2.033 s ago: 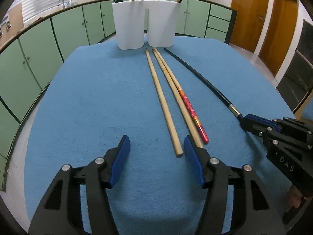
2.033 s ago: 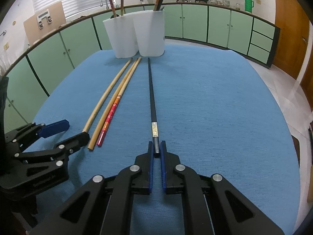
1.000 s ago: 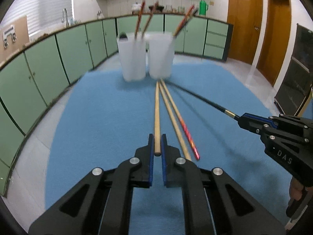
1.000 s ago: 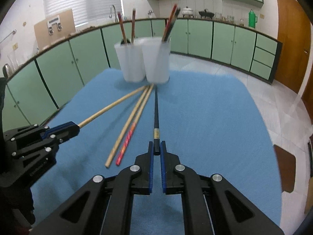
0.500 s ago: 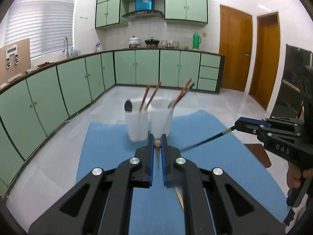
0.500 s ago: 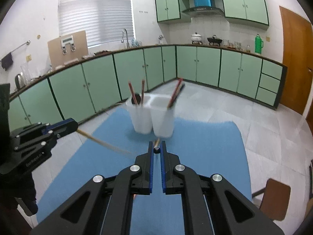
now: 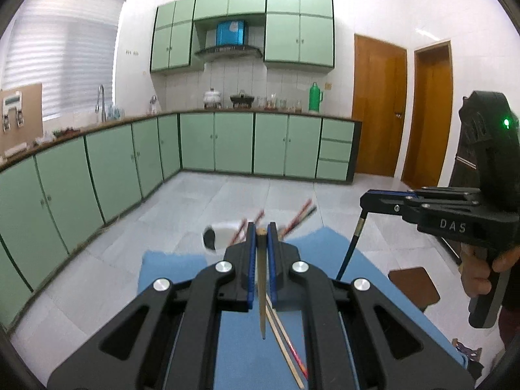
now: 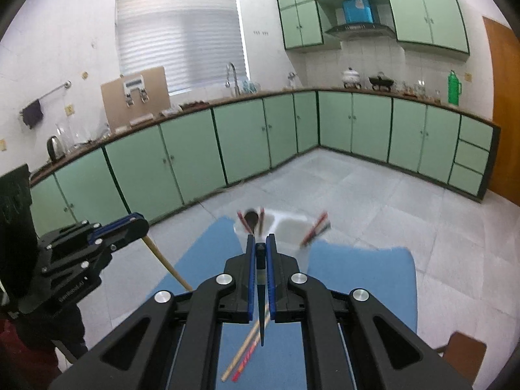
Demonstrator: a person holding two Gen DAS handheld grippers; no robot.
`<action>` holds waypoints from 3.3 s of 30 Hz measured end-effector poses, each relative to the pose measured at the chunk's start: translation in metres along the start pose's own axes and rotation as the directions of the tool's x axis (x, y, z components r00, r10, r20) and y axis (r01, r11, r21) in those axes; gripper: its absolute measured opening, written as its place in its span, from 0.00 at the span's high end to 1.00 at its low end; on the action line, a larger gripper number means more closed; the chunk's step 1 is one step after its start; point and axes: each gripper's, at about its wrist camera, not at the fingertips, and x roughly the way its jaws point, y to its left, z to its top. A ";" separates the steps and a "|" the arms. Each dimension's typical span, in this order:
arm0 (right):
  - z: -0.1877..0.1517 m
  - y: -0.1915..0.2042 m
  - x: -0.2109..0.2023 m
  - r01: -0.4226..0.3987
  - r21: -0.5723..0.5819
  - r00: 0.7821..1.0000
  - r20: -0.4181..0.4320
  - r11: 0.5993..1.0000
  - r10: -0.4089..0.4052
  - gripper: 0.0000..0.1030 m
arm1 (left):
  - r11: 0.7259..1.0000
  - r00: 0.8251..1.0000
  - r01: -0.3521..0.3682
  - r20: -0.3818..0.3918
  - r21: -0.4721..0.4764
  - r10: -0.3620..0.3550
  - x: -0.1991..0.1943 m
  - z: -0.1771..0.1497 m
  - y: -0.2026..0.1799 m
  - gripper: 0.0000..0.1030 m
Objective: Organize utensils
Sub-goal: 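Carry the wooden chopstick with the left tool and drop it into the caddy, then return the left tool to the remaining chopsticks on the mat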
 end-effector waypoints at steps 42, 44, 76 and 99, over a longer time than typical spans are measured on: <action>0.077 -0.057 0.073 0.137 0.072 0.982 0.121 0.988 -0.145 0.74 | 0.997 0.996 -0.079 0.045 -0.016 0.080 0.113 0.070 0.039 0.73; 0.068 -0.058 0.055 0.129 0.085 0.980 0.144 0.988 -0.141 0.65 | 0.996 0.994 -0.088 0.064 -0.019 0.089 0.095 0.064 0.035 0.67; -0.218 0.023 0.077 0.231 0.116 0.952 -0.231 0.966 -0.200 0.31 | 0.988 0.909 -0.142 -0.402 -0.058 0.107 0.074 -0.216 0.018 0.52; -0.236 0.045 0.103 0.173 0.068 0.927 -0.349 0.983 -0.139 0.93 | 0.983 0.896 -0.167 -0.426 -0.072 0.121 0.068 -0.218 0.026 0.49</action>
